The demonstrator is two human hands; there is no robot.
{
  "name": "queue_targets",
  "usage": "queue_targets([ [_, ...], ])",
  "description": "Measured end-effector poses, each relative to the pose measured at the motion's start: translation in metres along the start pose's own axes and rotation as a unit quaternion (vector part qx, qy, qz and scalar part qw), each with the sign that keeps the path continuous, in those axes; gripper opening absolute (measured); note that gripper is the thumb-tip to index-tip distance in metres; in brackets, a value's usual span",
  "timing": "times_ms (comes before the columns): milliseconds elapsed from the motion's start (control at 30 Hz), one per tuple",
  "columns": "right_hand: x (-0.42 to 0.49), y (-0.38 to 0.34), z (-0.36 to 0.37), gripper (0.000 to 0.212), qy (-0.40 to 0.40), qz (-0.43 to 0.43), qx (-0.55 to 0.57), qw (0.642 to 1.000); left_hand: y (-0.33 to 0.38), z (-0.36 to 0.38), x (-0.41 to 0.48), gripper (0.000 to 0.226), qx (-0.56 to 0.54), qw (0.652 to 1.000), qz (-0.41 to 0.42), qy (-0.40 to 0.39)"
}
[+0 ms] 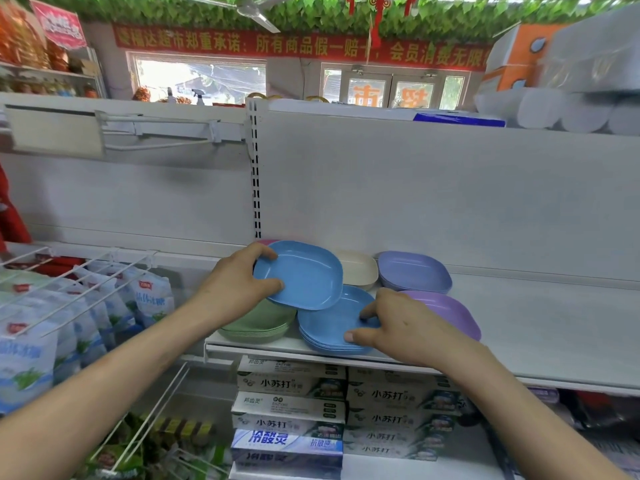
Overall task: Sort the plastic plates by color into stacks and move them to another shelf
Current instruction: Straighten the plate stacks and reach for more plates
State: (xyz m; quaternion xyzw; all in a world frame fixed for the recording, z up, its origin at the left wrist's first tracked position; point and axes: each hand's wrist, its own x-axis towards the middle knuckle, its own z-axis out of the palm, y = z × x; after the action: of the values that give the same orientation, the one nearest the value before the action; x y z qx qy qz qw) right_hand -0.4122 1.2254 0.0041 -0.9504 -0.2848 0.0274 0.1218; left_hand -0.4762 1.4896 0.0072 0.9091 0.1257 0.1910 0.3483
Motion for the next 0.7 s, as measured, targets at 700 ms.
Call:
queue_targets([
  [700,-0.016,0.043,-0.023,0.030,0.154,0.020,0.098,0.983,0.045,0.039,-0.017,0.054,0.286,0.947,0.042,-0.139],
])
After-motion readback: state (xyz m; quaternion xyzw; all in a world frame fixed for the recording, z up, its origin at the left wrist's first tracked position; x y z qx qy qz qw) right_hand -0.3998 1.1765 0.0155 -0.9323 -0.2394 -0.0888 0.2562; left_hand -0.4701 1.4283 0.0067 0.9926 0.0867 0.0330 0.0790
